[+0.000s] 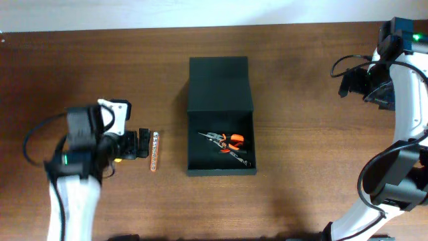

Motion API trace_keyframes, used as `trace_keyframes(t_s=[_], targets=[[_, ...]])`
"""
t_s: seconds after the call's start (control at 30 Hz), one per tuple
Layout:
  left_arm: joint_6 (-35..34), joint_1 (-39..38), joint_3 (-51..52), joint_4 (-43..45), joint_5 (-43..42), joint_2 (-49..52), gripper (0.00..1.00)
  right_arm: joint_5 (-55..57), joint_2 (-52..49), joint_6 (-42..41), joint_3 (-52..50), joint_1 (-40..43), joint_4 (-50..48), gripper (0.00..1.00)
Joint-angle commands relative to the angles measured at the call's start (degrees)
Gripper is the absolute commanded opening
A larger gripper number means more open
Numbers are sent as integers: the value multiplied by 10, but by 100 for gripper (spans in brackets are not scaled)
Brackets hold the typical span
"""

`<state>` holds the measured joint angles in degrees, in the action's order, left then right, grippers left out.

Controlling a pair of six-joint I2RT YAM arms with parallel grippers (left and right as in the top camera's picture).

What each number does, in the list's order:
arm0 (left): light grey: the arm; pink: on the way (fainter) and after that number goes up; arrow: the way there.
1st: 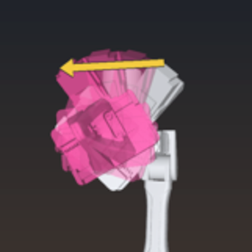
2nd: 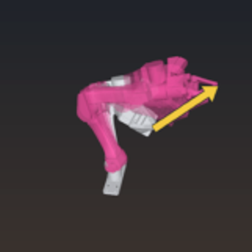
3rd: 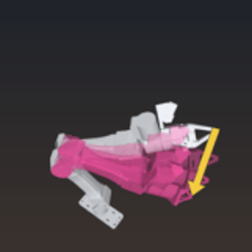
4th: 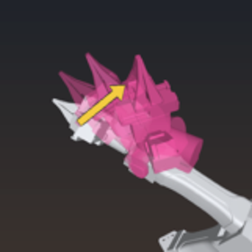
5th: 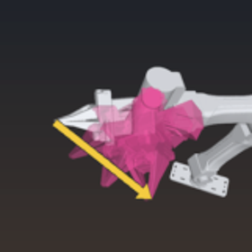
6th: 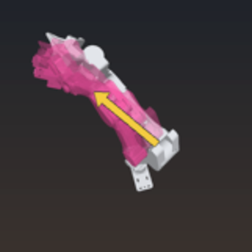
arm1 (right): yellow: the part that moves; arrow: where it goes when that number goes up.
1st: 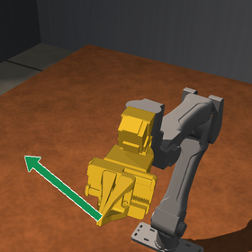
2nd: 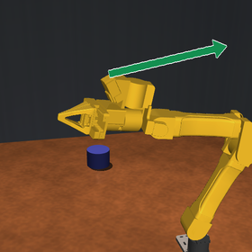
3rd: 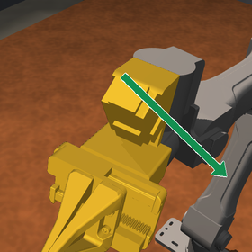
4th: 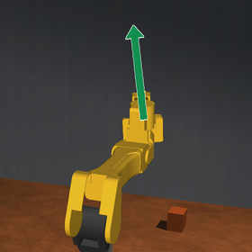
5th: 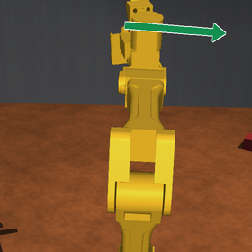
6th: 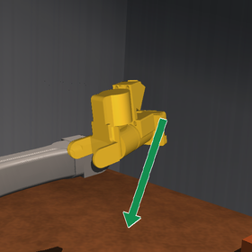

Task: Pack container
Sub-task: 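Move the left gripper over the yellow-black screwdriver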

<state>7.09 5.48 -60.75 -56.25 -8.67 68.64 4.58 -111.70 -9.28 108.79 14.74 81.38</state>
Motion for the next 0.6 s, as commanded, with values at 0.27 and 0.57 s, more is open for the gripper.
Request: trace_keyframes(t_s=[0.27,0.57], targets=[[3,11,-134,-85,25,216,99,-3,6,-7,-2,-1,0,99],[-91,26,-134,-63,146,269,99,-3,6,-7,-2,-1,0,99]])
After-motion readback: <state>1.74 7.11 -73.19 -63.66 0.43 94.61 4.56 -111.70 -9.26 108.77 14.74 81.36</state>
